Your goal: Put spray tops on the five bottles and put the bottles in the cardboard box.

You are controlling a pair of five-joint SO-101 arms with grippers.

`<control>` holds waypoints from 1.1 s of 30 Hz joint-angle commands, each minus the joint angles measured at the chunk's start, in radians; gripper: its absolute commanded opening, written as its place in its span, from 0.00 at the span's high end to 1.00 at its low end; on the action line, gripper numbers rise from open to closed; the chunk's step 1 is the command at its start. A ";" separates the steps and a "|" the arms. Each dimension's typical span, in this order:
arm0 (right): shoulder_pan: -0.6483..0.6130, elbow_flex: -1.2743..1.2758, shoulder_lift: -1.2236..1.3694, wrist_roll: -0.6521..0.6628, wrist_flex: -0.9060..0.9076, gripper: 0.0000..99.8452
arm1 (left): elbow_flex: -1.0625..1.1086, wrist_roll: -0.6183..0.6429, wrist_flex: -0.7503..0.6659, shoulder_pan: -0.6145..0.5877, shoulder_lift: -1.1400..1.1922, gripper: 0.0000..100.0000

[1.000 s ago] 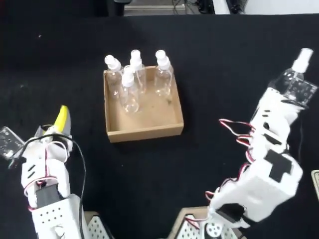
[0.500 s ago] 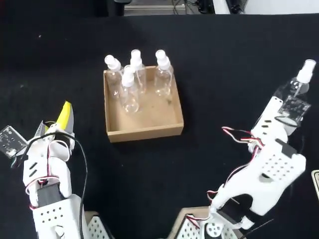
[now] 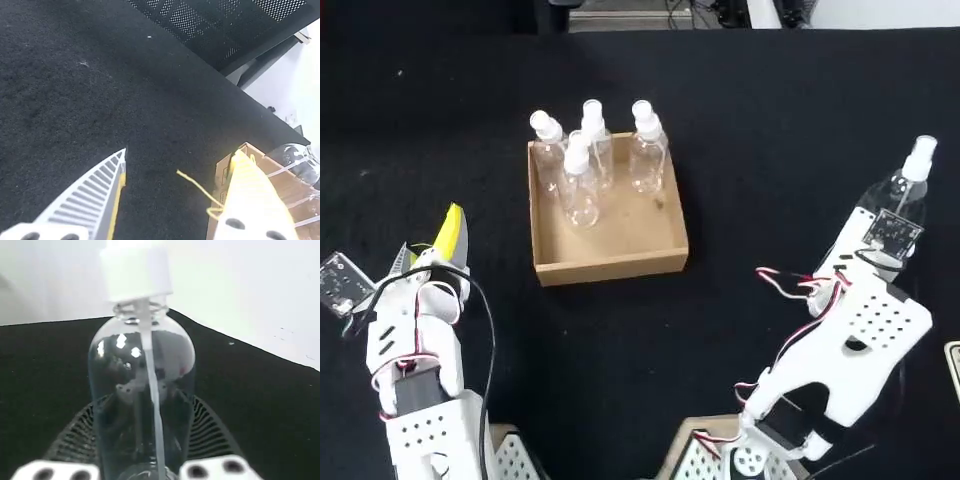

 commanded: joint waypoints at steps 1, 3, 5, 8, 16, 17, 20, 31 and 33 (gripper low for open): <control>0.011 -0.042 -0.007 0.008 -0.021 0.89 | 0.022 -0.008 -0.020 0.007 -0.012 0.69; 0.011 -0.042 -0.007 0.008 -0.021 0.84 | 0.022 -0.008 -0.020 0.005 -0.012 0.69; 0.011 -0.042 -0.007 0.008 -0.021 0.83 | 0.022 -0.003 -0.018 0.012 -0.012 0.69; 0.011 -0.042 -0.007 0.008 -0.021 0.83 | 0.022 -0.002 -0.018 0.013 -0.012 0.69; -0.006 -0.027 -0.047 0.008 -0.012 0.75 | 0.022 -0.002 -0.021 0.013 -0.012 0.69; -0.011 -0.013 -0.065 0.008 -0.003 0.72 | 0.022 -0.002 -0.023 0.013 -0.012 0.69; -0.025 0.038 -0.143 0.008 0.044 0.67 | 0.022 -0.003 -0.025 0.013 -0.012 0.69; -0.020 0.101 -0.466 0.000 0.344 0.69 | 0.022 -0.008 -0.025 0.013 -0.012 0.69; -0.020 0.101 -0.496 0.000 0.390 0.69 | 0.022 -0.008 -0.025 0.013 -0.012 0.69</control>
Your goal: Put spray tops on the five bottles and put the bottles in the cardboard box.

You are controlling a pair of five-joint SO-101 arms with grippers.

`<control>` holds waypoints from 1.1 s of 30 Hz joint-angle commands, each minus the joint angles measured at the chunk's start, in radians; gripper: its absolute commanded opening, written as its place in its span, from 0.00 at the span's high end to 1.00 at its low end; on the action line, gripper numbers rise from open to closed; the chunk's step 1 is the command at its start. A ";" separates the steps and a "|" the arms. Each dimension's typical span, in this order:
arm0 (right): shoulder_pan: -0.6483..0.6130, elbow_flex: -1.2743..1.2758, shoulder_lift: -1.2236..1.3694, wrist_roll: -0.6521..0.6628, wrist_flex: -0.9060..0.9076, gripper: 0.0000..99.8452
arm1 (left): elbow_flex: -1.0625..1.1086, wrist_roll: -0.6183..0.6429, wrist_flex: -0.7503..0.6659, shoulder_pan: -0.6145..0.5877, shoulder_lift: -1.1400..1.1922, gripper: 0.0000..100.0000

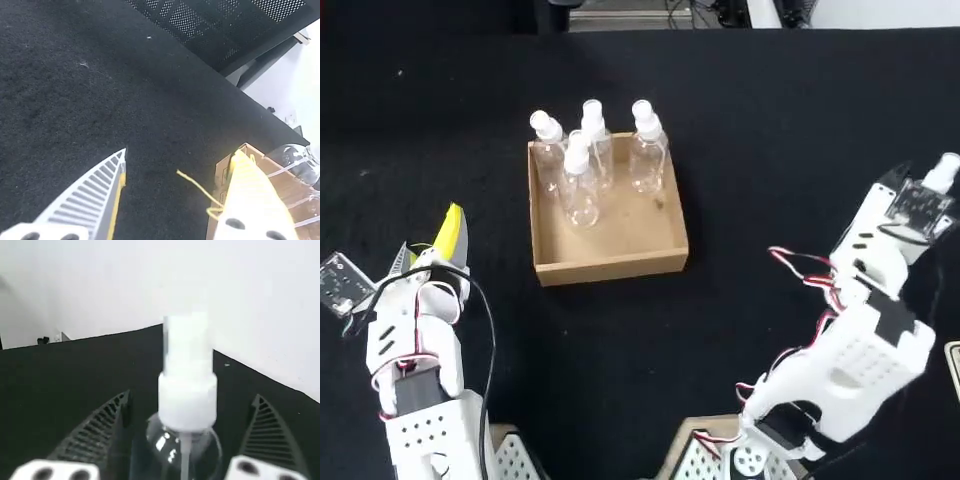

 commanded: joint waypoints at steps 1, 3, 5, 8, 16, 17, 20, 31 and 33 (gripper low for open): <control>-0.015 0.002 -0.113 0.000 0.078 0.69 | 0.022 -0.008 -0.023 0.013 -0.012 0.69; -0.015 0.002 -0.114 0.000 0.103 0.69 | 0.022 -0.008 -0.023 0.013 -0.012 0.69; -0.017 0.005 -0.104 0.000 0.112 0.69 | 0.022 -0.008 -0.023 0.013 -0.012 0.69; -0.017 0.041 -0.087 0.000 0.110 0.69 | 0.022 -0.009 -0.023 0.013 -0.012 0.69; -0.017 0.068 -0.084 -0.002 0.110 0.69 | 0.022 -0.009 -0.023 0.013 -0.012 0.69; -0.018 0.068 -0.084 -0.002 0.110 0.69 | 0.022 -0.009 -0.023 0.013 -0.012 0.69; -0.020 0.054 -0.082 -0.002 0.110 0.69 | 0.022 -0.009 -0.023 0.013 -0.012 0.69; -0.014 0.025 -0.079 -0.002 0.110 0.97 | 0.022 -0.009 -0.023 0.012 -0.012 0.69; -0.014 0.030 -0.084 -0.002 0.109 0.98 | 0.022 -0.009 -0.023 0.010 -0.012 0.69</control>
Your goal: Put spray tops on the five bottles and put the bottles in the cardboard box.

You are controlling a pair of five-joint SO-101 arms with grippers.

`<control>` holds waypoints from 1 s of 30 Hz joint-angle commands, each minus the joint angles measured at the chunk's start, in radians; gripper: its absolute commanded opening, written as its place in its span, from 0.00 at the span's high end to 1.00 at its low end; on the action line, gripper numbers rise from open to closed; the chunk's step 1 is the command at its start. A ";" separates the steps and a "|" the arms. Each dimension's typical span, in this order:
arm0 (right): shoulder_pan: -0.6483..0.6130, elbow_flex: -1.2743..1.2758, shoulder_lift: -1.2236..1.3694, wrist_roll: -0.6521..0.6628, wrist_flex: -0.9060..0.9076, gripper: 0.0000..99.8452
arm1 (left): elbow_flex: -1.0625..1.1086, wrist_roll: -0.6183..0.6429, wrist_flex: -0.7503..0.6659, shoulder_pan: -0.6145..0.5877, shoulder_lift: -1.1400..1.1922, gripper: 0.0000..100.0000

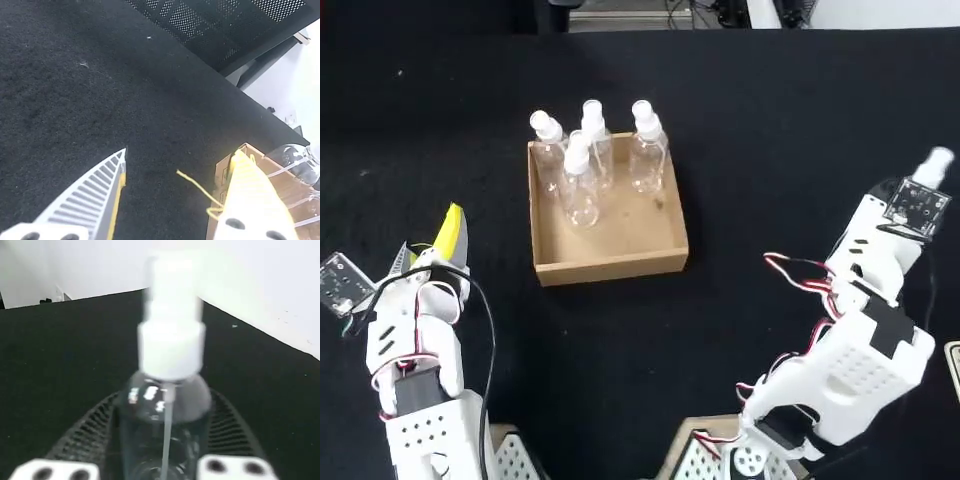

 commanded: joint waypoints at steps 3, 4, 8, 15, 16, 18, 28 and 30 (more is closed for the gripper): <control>-0.012 -0.042 -0.048 -0.003 -0.040 0.99 | 0.022 -0.009 -0.023 0.010 -0.012 0.69; -0.012 -0.033 -0.061 -0.003 -0.055 0.99 | 0.022 -0.009 -0.025 0.010 -0.012 0.69; -0.029 0.047 -0.194 -0.003 -0.049 0.99 | 0.022 -0.009 -0.025 0.010 -0.012 0.69; -0.169 0.203 -0.639 -0.005 0.219 0.99 | 0.022 -0.009 -0.025 0.012 -0.012 0.69; -0.195 0.216 -0.707 -0.005 0.287 0.99 | 0.022 -0.009 -0.025 0.012 -0.012 0.69; -0.250 0.232 -0.837 -0.005 0.425 0.99 | 0.022 -0.009 -0.025 0.010 -0.012 0.69; -0.568 0.239 -1.225 -0.143 0.891 0.99 | 0.022 -0.009 -0.025 0.007 -0.012 0.69; -0.632 0.242 -1.230 -0.161 0.895 0.99 | 0.022 -0.009 -0.025 0.005 -0.012 0.69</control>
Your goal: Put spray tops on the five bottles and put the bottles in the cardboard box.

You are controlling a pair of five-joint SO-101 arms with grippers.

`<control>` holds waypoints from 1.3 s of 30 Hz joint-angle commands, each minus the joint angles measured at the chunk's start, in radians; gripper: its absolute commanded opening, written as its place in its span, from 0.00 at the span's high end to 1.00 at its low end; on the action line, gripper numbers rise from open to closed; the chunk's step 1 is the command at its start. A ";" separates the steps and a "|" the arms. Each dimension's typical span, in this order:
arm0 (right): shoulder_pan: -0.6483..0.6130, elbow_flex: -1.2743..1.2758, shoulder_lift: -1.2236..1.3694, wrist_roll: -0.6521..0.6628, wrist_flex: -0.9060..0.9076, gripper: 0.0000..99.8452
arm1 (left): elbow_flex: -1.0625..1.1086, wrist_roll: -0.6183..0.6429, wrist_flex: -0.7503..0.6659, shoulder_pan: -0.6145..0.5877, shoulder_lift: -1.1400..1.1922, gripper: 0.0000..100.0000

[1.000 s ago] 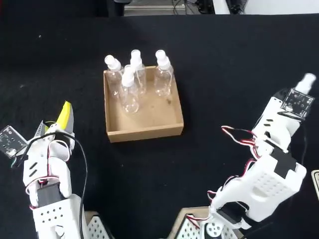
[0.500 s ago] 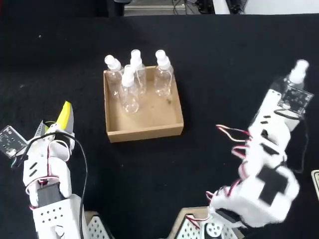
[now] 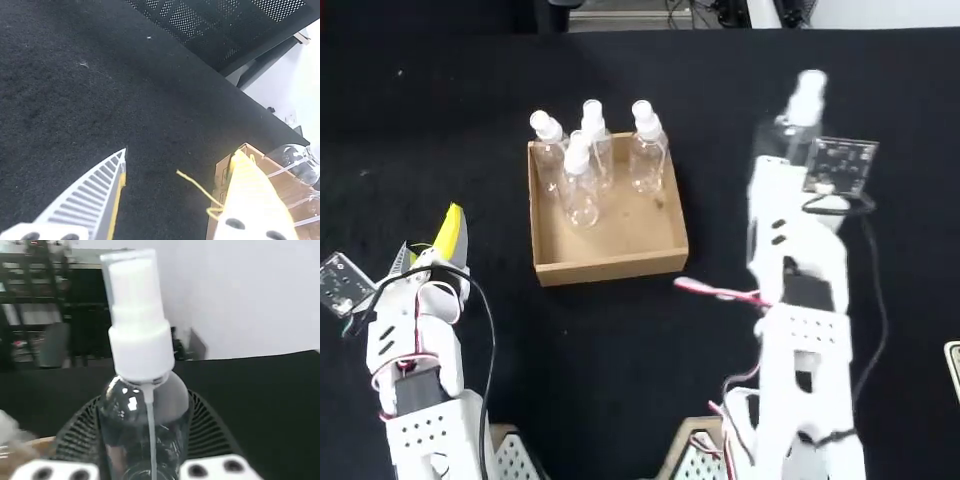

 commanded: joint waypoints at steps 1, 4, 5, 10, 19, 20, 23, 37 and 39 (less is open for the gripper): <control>-0.118 -0.002 -0.059 -0.037 0.012 0.99 | 0.022 -0.009 -0.025 0.005 -0.012 0.69; -0.209 0.008 -0.059 -0.041 0.011 0.99 | 0.022 -0.009 -0.025 0.005 -0.012 0.69; -0.241 0.016 -0.059 -0.040 0.011 0.99 | 0.022 -0.009 -0.025 0.005 -0.012 0.69; -0.374 0.062 -0.059 -0.035 0.011 0.99 | 0.022 -0.009 -0.025 0.004 -0.012 0.69; -0.404 0.211 -0.058 -0.035 -0.265 0.99 | 0.022 -0.011 -0.025 0.004 -0.012 0.69; -0.414 0.229 -0.058 -0.034 -0.298 0.99 | 0.022 -0.011 -0.025 0.004 -0.012 0.69; -0.430 0.257 -0.058 -0.034 -0.339 0.99 | 0.022 -0.011 -0.025 0.004 -0.012 0.69; -0.427 0.193 0.148 -0.034 -0.410 0.99 | 0.022 -0.011 -0.025 0.004 -0.012 0.69; -0.425 0.189 0.200 -0.035 -0.462 0.99 | 0.022 -0.011 -0.025 0.004 -0.012 0.69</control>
